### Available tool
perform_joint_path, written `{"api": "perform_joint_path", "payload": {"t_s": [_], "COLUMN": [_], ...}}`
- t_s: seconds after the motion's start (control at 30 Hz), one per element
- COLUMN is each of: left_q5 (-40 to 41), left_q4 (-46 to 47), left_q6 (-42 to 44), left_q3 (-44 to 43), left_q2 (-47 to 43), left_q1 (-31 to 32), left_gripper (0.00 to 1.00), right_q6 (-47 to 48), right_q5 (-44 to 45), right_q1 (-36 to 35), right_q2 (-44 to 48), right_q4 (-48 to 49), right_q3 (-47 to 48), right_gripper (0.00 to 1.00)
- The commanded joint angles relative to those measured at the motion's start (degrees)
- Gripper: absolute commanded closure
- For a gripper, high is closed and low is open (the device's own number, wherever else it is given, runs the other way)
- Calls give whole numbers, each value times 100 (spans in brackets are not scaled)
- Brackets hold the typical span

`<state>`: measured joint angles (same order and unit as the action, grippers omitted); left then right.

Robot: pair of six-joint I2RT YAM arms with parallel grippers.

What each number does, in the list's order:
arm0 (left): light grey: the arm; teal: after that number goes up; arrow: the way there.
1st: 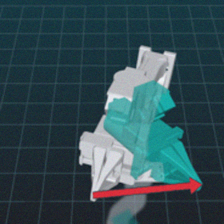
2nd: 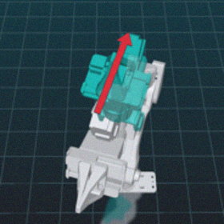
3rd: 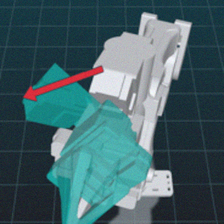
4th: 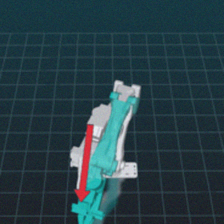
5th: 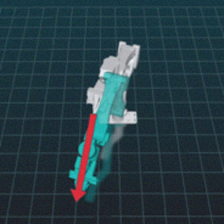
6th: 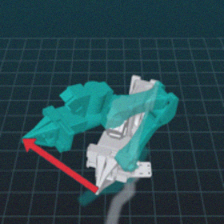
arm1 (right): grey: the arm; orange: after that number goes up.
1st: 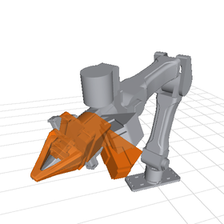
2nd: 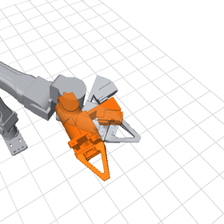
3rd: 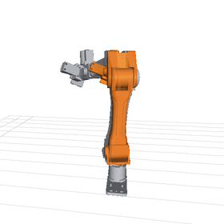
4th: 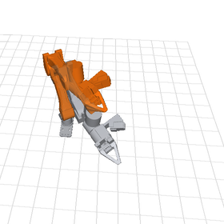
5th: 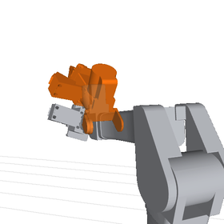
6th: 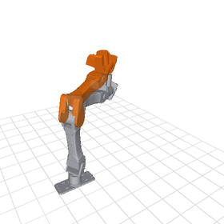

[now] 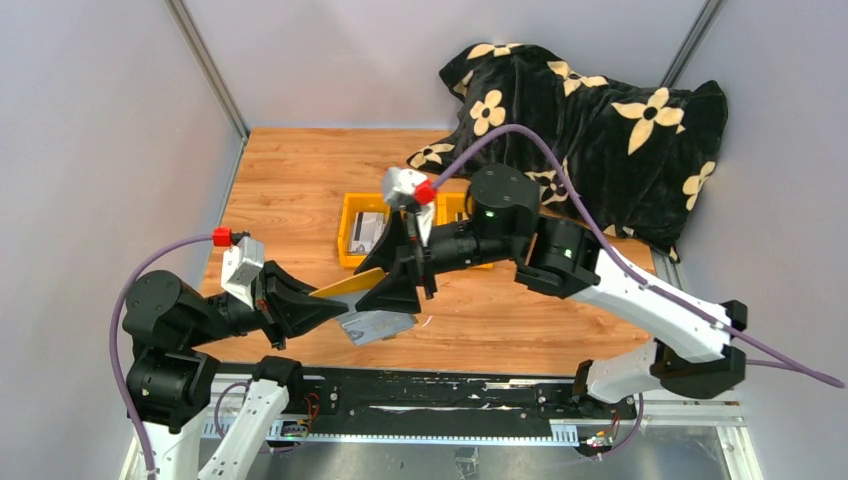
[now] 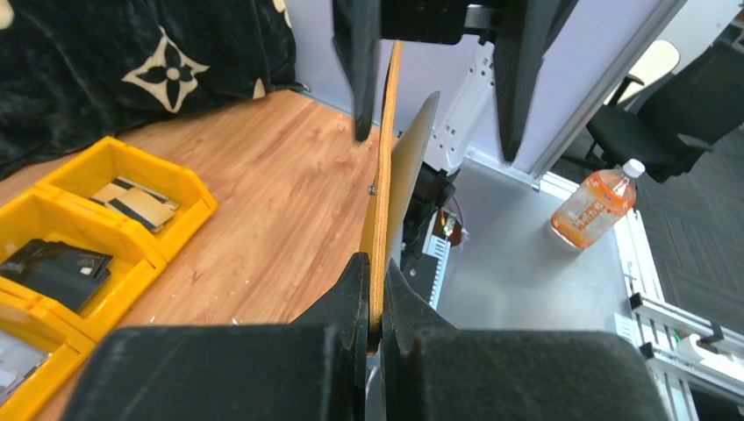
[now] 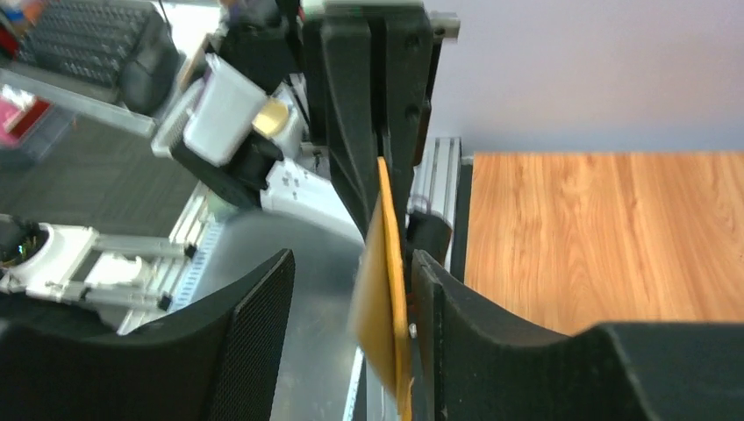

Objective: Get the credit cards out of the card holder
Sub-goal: Remove the credit card from the card holder.

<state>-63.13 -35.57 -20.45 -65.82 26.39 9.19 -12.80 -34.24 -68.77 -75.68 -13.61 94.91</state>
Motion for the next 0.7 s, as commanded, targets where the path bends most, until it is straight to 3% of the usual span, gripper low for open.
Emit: {"api": "perform_joint_path", "payload": {"t_s": [0.0,0.17,0.23,0.33,0.37,0.4,0.43,0.47,0.53,0.67], "left_q5": [-284,-349,-402,-367,-346,-337,-307,-237,-125,-23], "left_q4": [-495,-705,-701,-705,-703,-710,-718,-727,-738,-636], "left_q6": [666,917,936,942,946,952,909,832,674,328], "left_q3": [-264,-335,-339,-300,-273,-252,-222,-198,-146,-129], "left_q2": [181,277,296,269,243,222,191,172,131,80], "left_q1": [13,12,13,13,13,13,13,13,13,13], "left_gripper": [100,100,100,97,82,54,36,25,17,9], "right_q6": [1053,1511,1528,1442,1404,1372,1328,1314,1038,519], "right_q5": [-178,138,241,524,622,735,855,940,982,1089], "right_q1": [-123,-303,-326,-327,-329,-329,-330,-318,-297,-272], "right_q2": [-748,-1123,-1174,-1123,-1050,-904,-753,-585,-217,501], "right_q4": [-2452,-3058,-3037,-2777,-2623,-2354,-2216,-1951,-1321,-76], "right_q3": [909,1484,1584,1572,1483,1367,1213,1027,593,-294], "right_gripper": [45,49,64,99,100,100,100,100,100,100]}}
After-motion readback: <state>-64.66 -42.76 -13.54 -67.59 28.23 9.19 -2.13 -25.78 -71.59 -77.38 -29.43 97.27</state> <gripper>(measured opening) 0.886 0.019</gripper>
